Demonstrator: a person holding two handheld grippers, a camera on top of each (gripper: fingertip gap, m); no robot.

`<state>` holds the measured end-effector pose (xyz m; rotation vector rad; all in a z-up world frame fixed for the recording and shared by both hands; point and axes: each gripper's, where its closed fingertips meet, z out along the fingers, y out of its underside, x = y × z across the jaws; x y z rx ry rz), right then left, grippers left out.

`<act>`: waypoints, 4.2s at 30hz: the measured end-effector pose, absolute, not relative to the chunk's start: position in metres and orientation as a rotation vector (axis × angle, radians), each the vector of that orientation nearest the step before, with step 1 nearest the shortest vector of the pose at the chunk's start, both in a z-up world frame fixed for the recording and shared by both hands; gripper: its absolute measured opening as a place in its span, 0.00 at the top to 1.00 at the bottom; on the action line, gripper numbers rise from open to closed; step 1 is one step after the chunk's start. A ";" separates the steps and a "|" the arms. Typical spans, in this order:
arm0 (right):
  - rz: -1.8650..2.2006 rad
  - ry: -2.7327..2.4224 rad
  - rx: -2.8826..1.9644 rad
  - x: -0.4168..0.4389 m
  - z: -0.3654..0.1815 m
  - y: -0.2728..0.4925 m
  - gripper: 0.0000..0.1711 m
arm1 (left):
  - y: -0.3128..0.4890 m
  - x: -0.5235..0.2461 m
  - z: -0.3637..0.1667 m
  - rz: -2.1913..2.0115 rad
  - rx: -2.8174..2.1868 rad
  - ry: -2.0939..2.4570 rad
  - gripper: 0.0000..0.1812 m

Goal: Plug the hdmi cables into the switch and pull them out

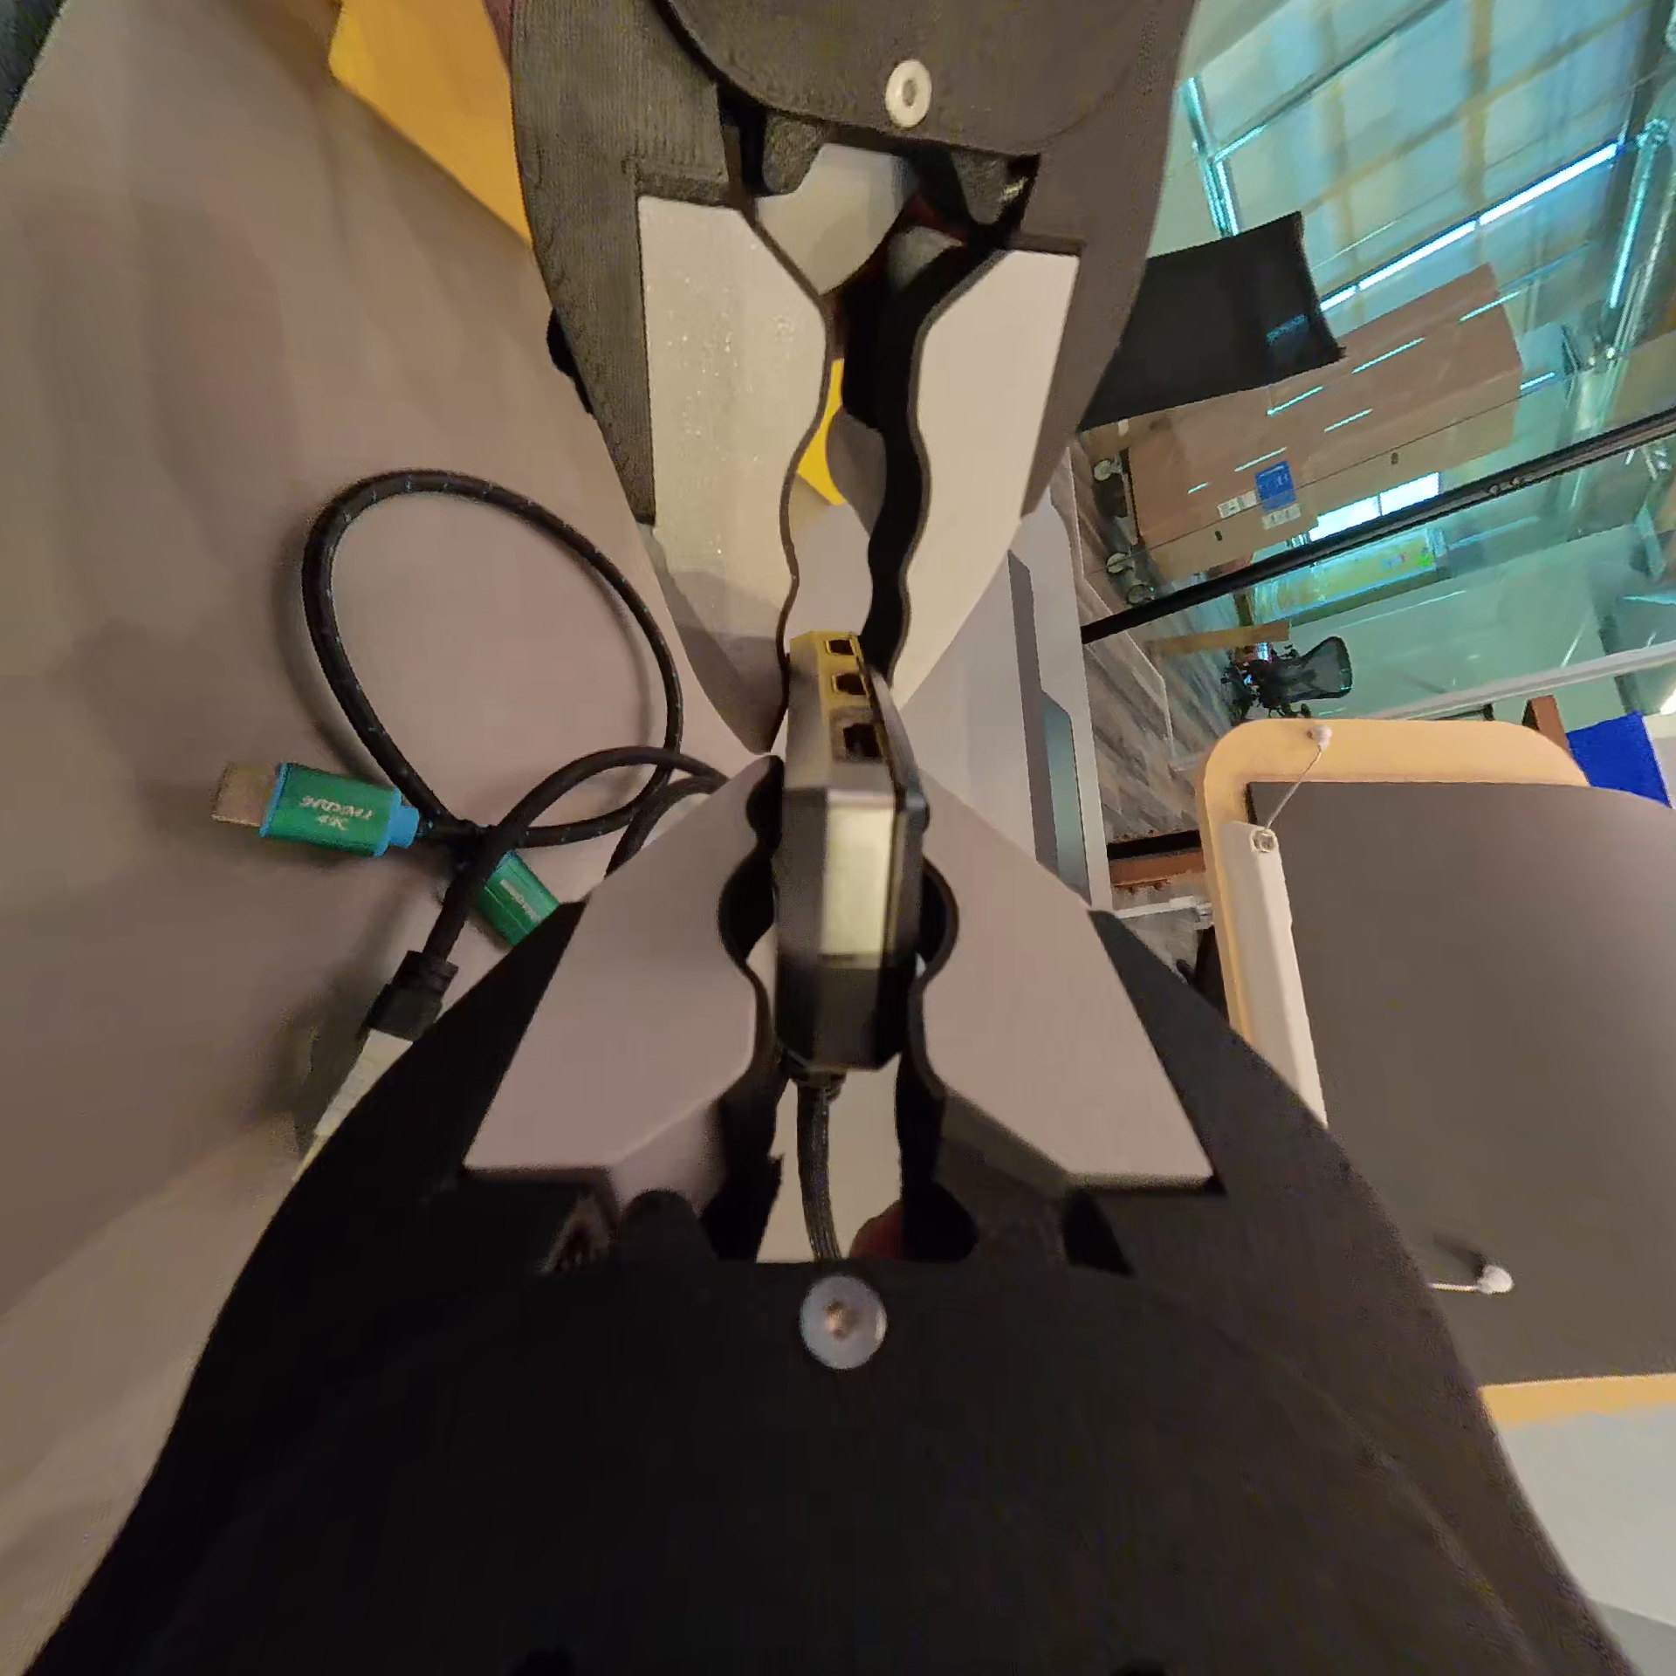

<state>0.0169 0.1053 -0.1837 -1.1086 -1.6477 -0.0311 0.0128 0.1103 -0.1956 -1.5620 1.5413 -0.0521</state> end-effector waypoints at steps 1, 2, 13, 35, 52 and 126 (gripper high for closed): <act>-0.051 -1.659 -1.108 0.017 -0.186 0.106 0.88 | 0.110 0.013 -0.197 -0.023 -1.554 1.560 0.88; -0.061 -1.665 -1.118 0.018 -0.188 0.107 0.88 | 0.110 0.013 -0.198 -0.002 -1.556 1.563 0.88; -0.177 -1.449 -1.313 0.054 -0.199 0.157 0.88 | 0.124 -0.008 -0.201 -0.138 -1.749 1.424 0.75; -0.312 -1.627 -1.597 0.078 -0.293 0.171 0.71 | 0.063 -0.012 -0.323 -0.367 -2.222 1.627 0.97; -0.131 -1.615 -1.575 0.089 -0.282 0.126 0.69 | 0.067 -0.018 -0.292 -0.492 -2.215 1.505 0.97; 1.136 -1.440 -1.550 0.012 -0.187 0.085 0.79 | 0.075 0.003 -0.214 -0.248 -1.654 1.707 0.94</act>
